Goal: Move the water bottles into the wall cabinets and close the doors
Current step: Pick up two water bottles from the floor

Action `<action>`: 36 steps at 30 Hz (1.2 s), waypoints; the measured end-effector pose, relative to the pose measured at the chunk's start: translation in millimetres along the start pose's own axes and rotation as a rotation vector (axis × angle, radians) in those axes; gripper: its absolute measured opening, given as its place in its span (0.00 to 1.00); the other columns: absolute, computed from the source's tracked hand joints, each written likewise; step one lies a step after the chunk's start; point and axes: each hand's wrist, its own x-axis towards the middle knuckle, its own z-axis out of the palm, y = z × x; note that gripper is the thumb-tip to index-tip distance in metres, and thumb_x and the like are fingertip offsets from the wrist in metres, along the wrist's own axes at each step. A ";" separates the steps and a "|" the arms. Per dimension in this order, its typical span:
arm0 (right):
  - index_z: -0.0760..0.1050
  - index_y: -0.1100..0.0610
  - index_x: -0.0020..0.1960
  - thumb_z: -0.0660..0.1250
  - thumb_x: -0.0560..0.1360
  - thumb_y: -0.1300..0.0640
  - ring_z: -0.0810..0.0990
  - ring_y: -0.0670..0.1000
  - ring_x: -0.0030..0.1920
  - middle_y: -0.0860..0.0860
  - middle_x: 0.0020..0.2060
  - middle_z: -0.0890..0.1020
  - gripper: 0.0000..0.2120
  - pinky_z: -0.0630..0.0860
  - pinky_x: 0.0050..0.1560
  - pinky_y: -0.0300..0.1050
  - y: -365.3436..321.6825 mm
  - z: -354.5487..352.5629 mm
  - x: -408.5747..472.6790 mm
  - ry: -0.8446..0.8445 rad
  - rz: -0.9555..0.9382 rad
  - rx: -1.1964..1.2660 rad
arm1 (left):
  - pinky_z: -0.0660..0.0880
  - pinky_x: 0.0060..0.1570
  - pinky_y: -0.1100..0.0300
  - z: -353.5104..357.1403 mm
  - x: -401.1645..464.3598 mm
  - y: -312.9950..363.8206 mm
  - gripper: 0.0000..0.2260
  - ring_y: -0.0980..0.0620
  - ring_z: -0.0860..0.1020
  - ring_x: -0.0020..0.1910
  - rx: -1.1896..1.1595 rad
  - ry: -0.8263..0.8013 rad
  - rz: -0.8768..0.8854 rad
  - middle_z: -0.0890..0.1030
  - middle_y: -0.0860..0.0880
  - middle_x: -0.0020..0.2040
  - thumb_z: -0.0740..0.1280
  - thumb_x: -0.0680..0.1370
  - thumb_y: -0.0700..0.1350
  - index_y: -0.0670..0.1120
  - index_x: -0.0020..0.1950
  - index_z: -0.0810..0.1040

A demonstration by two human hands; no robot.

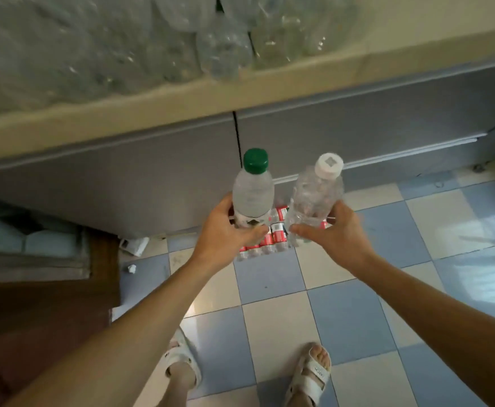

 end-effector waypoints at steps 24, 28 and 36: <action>0.78 0.49 0.59 0.82 0.56 0.34 0.85 0.51 0.54 0.52 0.54 0.85 0.37 0.80 0.59 0.53 -603.8 -13.1 -58.9 0.118 -0.621 0.197 | 0.78 0.45 0.70 -410.1 -53.7 448.0 0.22 0.62 0.82 0.48 -0.004 0.343 0.693 0.85 0.57 0.50 0.82 0.68 0.49 0.52 0.59 0.79; 0.80 0.53 0.59 0.83 0.58 0.43 0.86 0.47 0.53 0.48 0.51 0.87 0.32 0.77 0.63 0.52 -671.8 -38.0 -47.6 0.083 -0.760 0.286 | 0.77 0.42 0.70 -434.7 -54.0 507.8 0.24 0.63 0.82 0.47 -0.014 0.471 0.759 0.85 0.57 0.51 0.81 0.67 0.54 0.53 0.59 0.79; 0.82 0.50 0.54 0.84 0.59 0.47 0.86 0.43 0.49 0.44 0.47 0.88 0.26 0.77 0.59 0.48 -799.3 -85.2 -27.6 0.026 -0.994 0.351 | 0.81 0.52 0.55 -474.8 -55.7 610.0 0.24 0.59 0.84 0.49 -0.197 0.588 0.811 0.86 0.58 0.49 0.82 0.64 0.53 0.58 0.57 0.79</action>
